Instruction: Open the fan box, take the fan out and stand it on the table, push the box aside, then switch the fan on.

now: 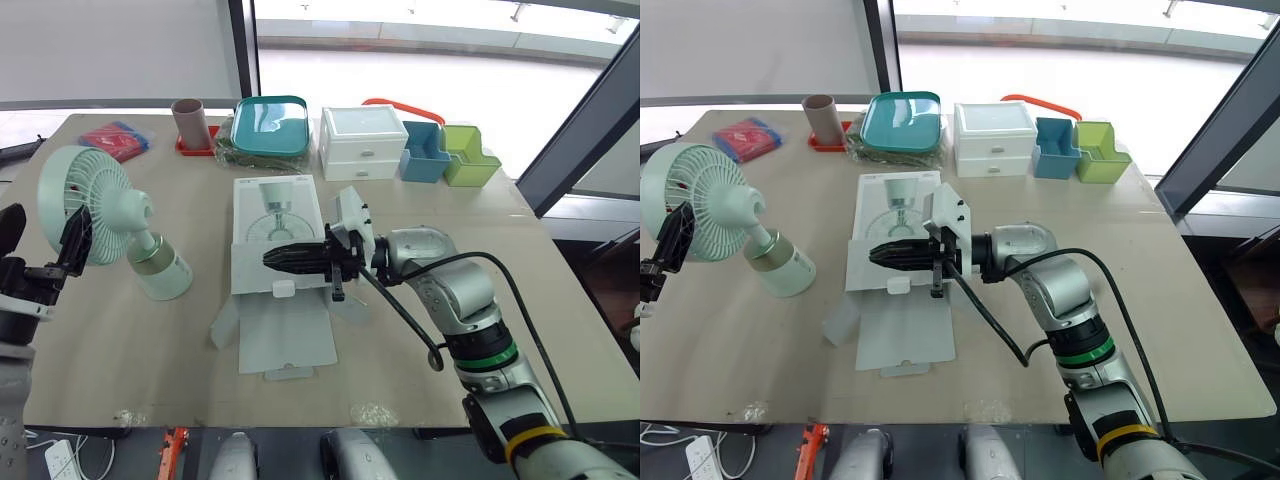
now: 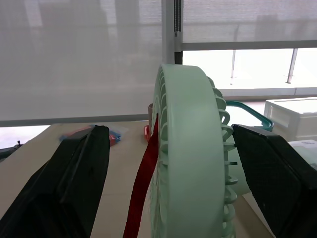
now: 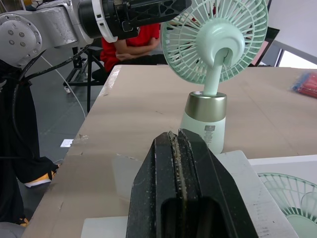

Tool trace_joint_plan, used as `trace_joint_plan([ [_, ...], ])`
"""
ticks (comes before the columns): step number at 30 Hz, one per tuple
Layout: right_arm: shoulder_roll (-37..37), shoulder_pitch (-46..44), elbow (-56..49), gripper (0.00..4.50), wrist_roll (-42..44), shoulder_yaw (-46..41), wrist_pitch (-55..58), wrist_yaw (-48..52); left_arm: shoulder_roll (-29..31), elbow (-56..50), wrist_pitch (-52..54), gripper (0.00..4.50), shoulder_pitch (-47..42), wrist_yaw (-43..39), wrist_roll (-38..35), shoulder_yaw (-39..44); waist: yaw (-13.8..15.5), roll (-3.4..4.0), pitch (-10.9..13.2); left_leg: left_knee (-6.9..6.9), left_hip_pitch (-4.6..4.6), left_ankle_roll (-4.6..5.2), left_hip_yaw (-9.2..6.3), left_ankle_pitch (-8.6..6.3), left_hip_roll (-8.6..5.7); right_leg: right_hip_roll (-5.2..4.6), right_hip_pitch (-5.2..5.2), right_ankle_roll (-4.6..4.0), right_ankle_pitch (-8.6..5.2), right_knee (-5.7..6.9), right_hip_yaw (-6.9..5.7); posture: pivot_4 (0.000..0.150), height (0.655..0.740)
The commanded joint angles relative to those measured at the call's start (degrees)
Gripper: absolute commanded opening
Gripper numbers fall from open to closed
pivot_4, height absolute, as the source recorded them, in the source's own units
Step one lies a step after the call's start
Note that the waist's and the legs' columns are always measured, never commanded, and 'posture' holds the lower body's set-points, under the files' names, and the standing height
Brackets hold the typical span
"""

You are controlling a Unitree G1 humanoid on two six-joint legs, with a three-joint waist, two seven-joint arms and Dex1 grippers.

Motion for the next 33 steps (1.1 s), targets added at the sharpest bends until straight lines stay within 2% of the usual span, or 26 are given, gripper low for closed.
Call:
trace_joint_plan([
  [1, 0.0, -0.5, -0.6, 0.00, 0.1, 0.0, -0.9, -0.1, 0.7, -1.8, -1.5, 4.35, 0.1, 0.4, -0.5, 1.7, 0.0, 0.00, 0.0, 0.00, 0.00, 0.00, 0.00, 0.00, 0.00, 0.00, 0.00, 0.00, 0.00, 0.00, 0.00, 0.150, 0.7400],
  [5, 0.0, -0.5, -0.6, 0.00, 0.1, 0.0, -0.9, -0.1, 0.6, -2.0, -1.8, 4.35, 0.0, 0.1, -1.0, 1.8, 0.0, 0.00, 0.0, 0.00, 0.00, 0.00, 0.00, 0.00, 0.00, 0.00, 0.00, 0.00, 0.00, 0.00, 0.00, 0.150, 0.7400],
  [7, -0.7, -0.8, -0.8, 0.00, 0.3, -0.6, -0.7, 0.1, 2.1, -5.8, -0.9, 4.35, -3.8, -0.5, -6.2, -0.8, 0.2, -0.01, 0.0, 0.00, 0.00, 0.00, 0.00, 0.00, 0.00, 0.00, 0.00, 0.00, 0.00, 0.00, 0.00, 0.150, 0.7400],
  [9, -1.1, -0.9, -0.8, 0.00, 0.4, -0.8, -0.6, 0.1, 2.8, -7.3, -0.5, 4.35, -5.3, -0.7, -8.2, -2.3, 0.4, -0.03, 0.0, 0.07, -0.07, -0.02, -0.10, 0.01, 0.00, 0.00, 0.02, 0.00, 0.00, 0.00, -0.09, 0.150, 0.7400],
  [18, -1.4, -0.9, -1.0, 0.00, 0.5, -0.8, -0.8, -0.2, 4.4, -9.3, -0.2, 4.35, -5.8, -1.0, -11.6, -5.2, 0.4, 0.02, 0.0, 0.06, -0.03, -0.02, -0.12, 0.02, -0.03, 0.00, 0.03, 0.02, -0.01, 0.00, -0.08, 0.150, 0.7400],
  [22, -2.0, -0.4, -2.0, 0.00, 1.5, -2.4, 0.2, -1.1, 6.6, -12.0, 1.8, 4.35, -4.1, -3.2, -15.8, -7.6, 0.4, 0.02, 0.0, 0.07, -0.04, -0.03, -0.09, 0.02, -0.06, -0.03, 0.04, 0.02, -0.01, 0.00, -0.05, 0.150, 0.7400],
  [30, -5.2, 1.7, -5.5, 0.00, 3.6, -5.6, 2.5, -3.2, 11.0, -12.3, 4.2, 4.35, -1.8, -7.1, -17.3, -10.8, 0.4, 0.06, 0.0, 0.07, -0.04, -0.03, -0.10, 0.02, -0.06, -0.01, 0.04, 0.02, -0.01, 0.00, -0.04, 0.150, 0.7400],
  [33, -6.5, 2.5, -6.6, 0.00, 4.0, -6.9, 3.3, -4.7, 11.3, -11.4, 3.0, 4.35, -1.8, -9.8, -14.1, -13.0, 0.4, 0.10, 0.1, 0.07, -0.03, -0.03, -0.08, 0.02, -0.07, -0.01, 0.03, 0.02, -0.01, 0.00, -0.03, 0.150, 0.7400],
])
